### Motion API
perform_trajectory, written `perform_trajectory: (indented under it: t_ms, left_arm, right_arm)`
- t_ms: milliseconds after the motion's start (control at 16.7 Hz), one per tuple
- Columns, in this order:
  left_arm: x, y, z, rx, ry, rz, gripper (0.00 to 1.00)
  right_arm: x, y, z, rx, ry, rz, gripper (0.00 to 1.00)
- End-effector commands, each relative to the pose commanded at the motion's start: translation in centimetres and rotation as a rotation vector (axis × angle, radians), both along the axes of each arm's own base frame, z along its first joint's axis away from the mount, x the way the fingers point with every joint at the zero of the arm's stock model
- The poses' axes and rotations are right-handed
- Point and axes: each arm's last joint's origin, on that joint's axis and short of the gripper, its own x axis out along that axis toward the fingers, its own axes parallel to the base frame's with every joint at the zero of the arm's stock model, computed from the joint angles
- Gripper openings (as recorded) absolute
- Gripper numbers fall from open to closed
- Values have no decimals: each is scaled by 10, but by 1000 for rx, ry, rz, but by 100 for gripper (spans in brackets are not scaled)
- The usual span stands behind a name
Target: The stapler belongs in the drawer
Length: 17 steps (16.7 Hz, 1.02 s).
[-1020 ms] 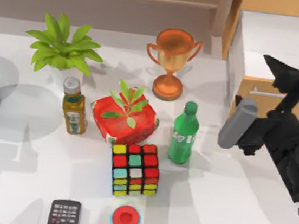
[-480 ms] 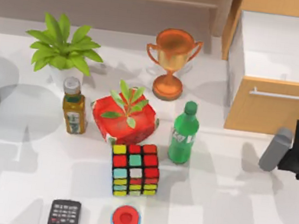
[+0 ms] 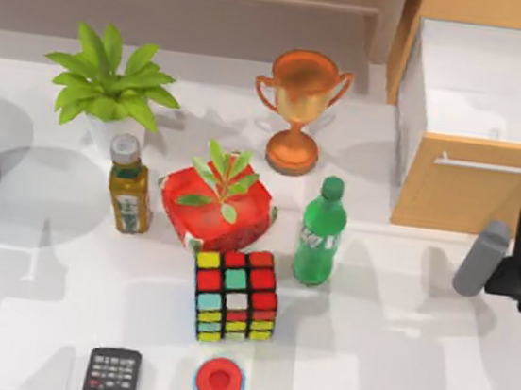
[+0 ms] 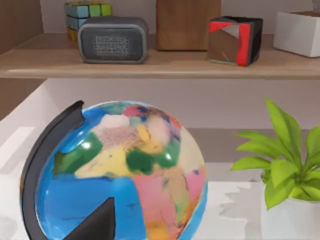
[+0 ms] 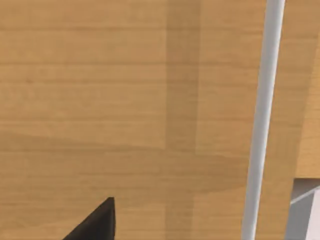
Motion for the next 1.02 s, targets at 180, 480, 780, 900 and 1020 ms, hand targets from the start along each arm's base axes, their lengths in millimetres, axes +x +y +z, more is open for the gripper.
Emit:
perform_trajectory:
  t_ms: [180,480,780,900,1020]
  left_arm:
    - [0,0,0,0,0,0,100]
    - [0,0,0,0,0,0,100]
    - [0,0,0,0,0,0,100]
    - [0,0,0,0,0,0,100]
    - [0,0,0,0,0,0,100]
  right_arm:
    - [14,-1,0,0,-1,-1,100]
    - [20,-1,0,0,-1,-1,100]
    - [20,-1,0,0,-1,-1,62]
    - [20,-1,0,0,-1,-1,47]
    - [20,-1,0,0,-1,-1,32]
